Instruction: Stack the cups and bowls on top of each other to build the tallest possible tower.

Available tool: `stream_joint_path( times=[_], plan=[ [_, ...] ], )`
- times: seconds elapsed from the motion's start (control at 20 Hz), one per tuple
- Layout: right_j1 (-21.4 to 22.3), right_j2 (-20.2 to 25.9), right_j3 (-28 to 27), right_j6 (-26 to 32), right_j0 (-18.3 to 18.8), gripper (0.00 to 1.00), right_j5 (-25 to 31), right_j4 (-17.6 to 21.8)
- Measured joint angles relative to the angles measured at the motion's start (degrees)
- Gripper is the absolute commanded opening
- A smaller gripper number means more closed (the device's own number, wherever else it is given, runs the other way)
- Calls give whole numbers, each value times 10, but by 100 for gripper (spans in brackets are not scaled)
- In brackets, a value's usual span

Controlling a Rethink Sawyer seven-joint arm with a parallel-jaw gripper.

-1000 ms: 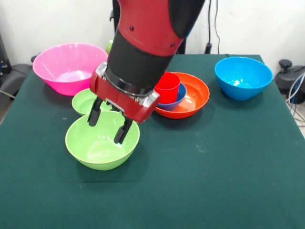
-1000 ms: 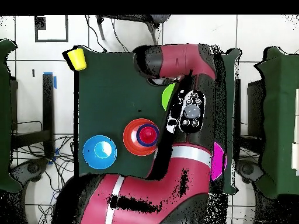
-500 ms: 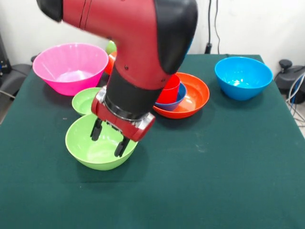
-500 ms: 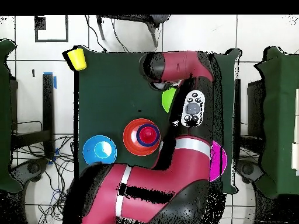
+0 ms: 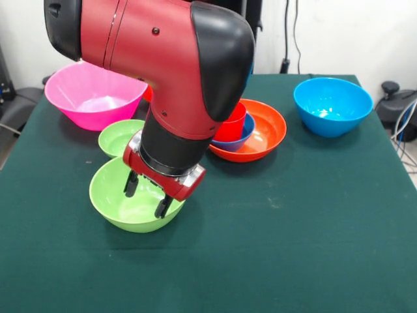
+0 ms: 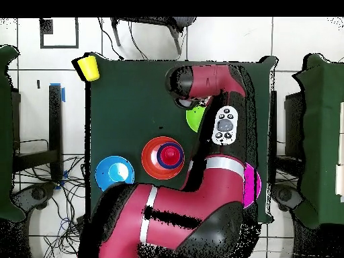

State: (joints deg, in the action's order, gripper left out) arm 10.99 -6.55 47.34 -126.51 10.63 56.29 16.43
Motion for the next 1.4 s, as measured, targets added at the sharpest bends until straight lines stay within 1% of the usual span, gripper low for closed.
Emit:
stream_joint_path(
  times=[0.4,0.65,0.9,1.15,1.4],
  plan=[
    [2,4,5,0,2,100,-12,-1],
    [7,8,23,0,8,100,-59,-5],
    [15,9,54,0,16,100,-124,-11],
    [22,9,72,0,20,100,-148,-21],
    [33,9,89,0,22,100,-148,-29]
  ],
)
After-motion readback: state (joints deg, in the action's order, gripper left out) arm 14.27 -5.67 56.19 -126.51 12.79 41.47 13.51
